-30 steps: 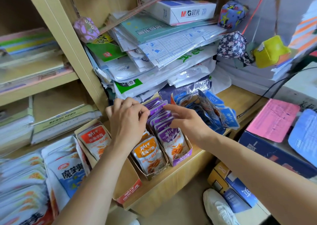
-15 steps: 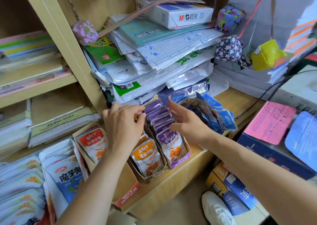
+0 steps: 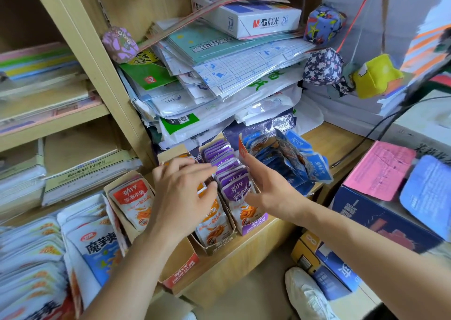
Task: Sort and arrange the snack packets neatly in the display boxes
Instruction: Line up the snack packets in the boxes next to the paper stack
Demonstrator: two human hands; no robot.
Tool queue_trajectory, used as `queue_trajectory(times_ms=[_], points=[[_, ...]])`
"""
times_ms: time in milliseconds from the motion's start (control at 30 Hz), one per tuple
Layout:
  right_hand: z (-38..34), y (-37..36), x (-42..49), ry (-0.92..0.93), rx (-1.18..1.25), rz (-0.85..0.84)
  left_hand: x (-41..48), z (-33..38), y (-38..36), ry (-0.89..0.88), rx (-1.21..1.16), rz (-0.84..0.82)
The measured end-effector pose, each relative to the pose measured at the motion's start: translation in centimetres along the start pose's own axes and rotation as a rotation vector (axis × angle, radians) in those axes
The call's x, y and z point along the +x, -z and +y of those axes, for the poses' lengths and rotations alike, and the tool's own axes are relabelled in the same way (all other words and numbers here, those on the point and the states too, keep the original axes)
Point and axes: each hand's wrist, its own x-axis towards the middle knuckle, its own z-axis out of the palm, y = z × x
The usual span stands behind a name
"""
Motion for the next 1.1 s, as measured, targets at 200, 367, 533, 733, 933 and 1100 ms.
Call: queue_trajectory(times_ms=[200, 367, 533, 733, 933, 1100], points=[[-0.1, -0.8, -1.5, 0.049, -0.066, -0.027, -3.3, 1.1, -0.3, -0.098, 0.17, -0.202], [-0.5, -0.5, -1.8, 0.015, -0.186, -0.016, -3.2, 1.0, -0.4, -0.093, 0.196, -0.235], [-1.4, 0.7, -2.7, 0.071, -0.486, 0.186, -2.9, 1.4, 0.3, -0.063, 0.148, -0.111], [-2.8, 7.2, -5.7, 0.199, -0.534, 0.726, -1.9, 5.1, 0.3, -0.059, 0.028, 0.022], [0.5, 15.5, -7.2, -0.052, -0.394, 0.674, 1.8, 12.5, -1.7, -0.009, -0.065, -0.122], [3.1, 16.5, -7.0, -0.168, -0.322, 0.392, 6.0, 15.5, -4.8, 0.3, -0.168, -0.262]])
